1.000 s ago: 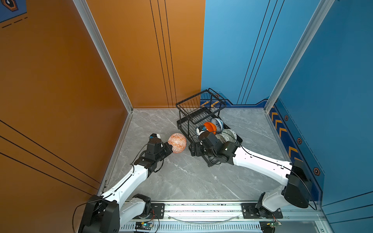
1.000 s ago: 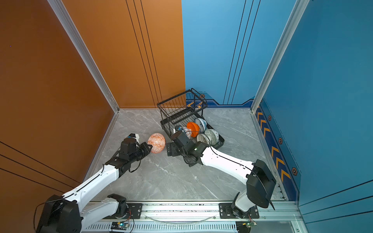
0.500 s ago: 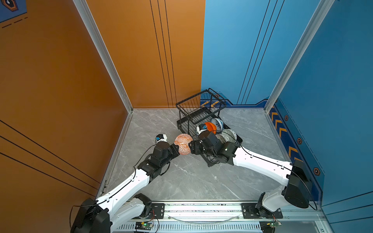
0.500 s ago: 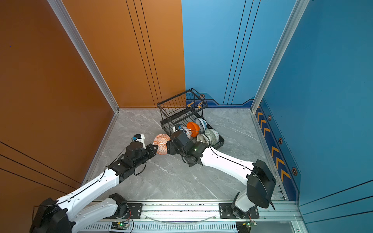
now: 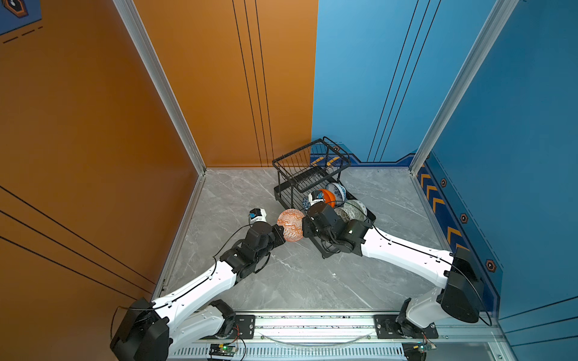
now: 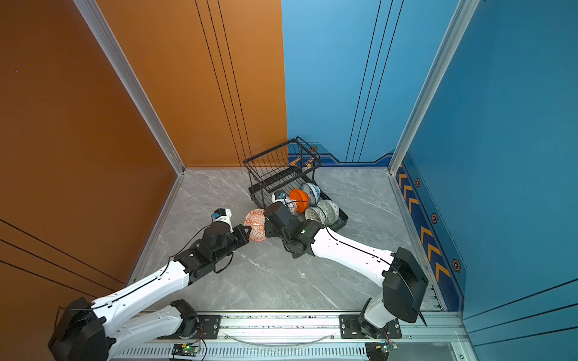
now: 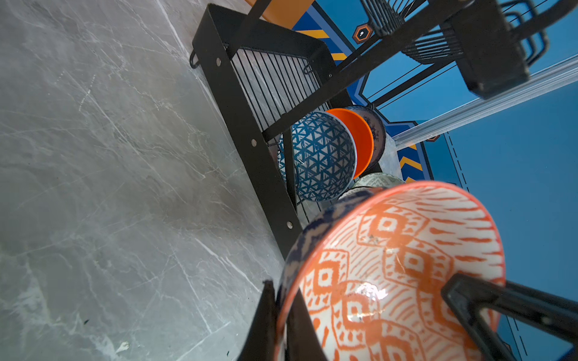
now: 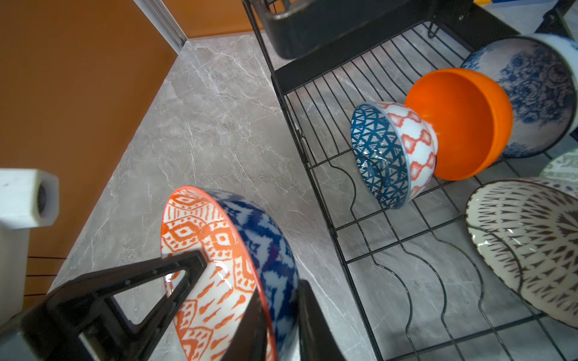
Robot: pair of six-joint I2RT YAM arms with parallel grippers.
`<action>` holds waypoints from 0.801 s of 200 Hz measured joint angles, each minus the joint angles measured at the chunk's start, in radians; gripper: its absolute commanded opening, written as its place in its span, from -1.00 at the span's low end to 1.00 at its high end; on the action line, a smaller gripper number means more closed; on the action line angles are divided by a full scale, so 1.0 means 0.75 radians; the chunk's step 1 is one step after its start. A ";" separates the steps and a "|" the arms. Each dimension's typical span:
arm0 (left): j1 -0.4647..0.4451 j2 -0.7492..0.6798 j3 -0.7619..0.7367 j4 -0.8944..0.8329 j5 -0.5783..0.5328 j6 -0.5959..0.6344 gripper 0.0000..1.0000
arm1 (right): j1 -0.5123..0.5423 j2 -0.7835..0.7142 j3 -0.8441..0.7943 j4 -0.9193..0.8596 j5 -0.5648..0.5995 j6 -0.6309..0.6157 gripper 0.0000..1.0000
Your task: Load the bowls into the dish rack
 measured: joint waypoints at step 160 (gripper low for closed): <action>-0.110 0.046 0.078 0.007 -0.076 0.076 -0.94 | -0.032 0.011 -0.011 -0.103 0.113 -0.066 -1.00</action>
